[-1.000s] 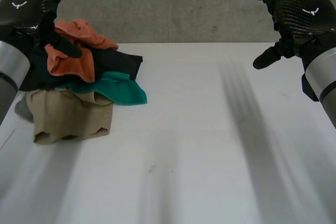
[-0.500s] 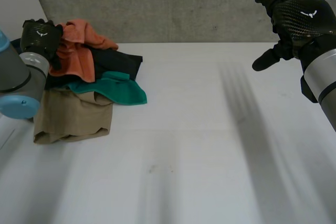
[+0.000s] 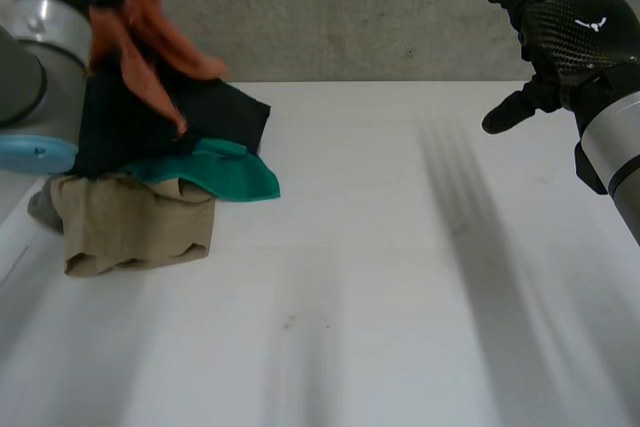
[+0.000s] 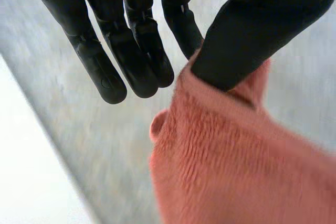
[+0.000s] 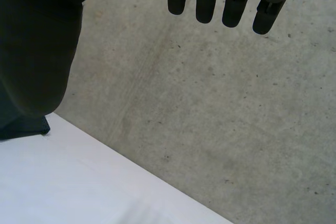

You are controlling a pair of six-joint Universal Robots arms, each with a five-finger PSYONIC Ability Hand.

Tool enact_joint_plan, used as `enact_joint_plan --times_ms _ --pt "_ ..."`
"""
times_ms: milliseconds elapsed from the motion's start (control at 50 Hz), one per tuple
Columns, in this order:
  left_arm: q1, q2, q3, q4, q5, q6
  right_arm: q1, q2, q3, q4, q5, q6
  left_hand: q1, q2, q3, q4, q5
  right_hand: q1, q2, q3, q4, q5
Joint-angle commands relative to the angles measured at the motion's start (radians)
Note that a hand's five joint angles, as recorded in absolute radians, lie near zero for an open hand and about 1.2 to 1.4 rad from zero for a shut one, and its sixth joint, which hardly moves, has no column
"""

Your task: Fold the laundry.

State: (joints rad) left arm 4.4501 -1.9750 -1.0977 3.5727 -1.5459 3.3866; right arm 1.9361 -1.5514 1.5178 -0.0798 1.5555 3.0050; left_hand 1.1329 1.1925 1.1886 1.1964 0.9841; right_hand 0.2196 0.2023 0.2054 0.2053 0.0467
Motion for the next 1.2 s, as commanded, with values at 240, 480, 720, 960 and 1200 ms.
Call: enact_joint_plan --times_ms 240,480,720,960,1200 --pt "-0.365 -0.085 -0.154 -0.069 0.213 -0.366 -0.112 -0.013 -0.037 0.014 -0.005 0.0 0.263 0.204 0.208 0.2 0.238 -0.045 -0.028 -0.031 -0.031 -0.047" --pt "-0.408 -0.105 -0.169 -0.236 0.211 -0.237 -0.126 0.045 -0.087 0.135 -0.089 -0.08 -0.919 -0.979 -0.975 -0.983 -0.945 -0.045 -0.028 -0.031 -0.031 -0.047" --pt "-0.227 0.257 -0.479 -0.232 0.181 -0.227 -0.086 0.23 -0.093 0.416 -0.155 -0.146 -0.899 -0.959 -0.955 -0.962 -0.925 -0.044 -0.026 -0.03 -0.03 -0.045" --pt "0.147 0.259 -0.705 -0.242 0.139 -0.081 0.185 0.464 -0.077 0.286 -0.137 0.215 -0.858 -0.917 -0.913 -0.921 -0.883 0.1 0.117 0.114 0.114 0.098" --pt "0.225 0.306 -0.771 -0.241 0.25 -0.075 0.305 0.632 -0.18 0.101 0.104 0.166 -0.872 -0.932 -0.928 -0.936 -0.898 0.256 0.273 0.27 0.27 0.254"
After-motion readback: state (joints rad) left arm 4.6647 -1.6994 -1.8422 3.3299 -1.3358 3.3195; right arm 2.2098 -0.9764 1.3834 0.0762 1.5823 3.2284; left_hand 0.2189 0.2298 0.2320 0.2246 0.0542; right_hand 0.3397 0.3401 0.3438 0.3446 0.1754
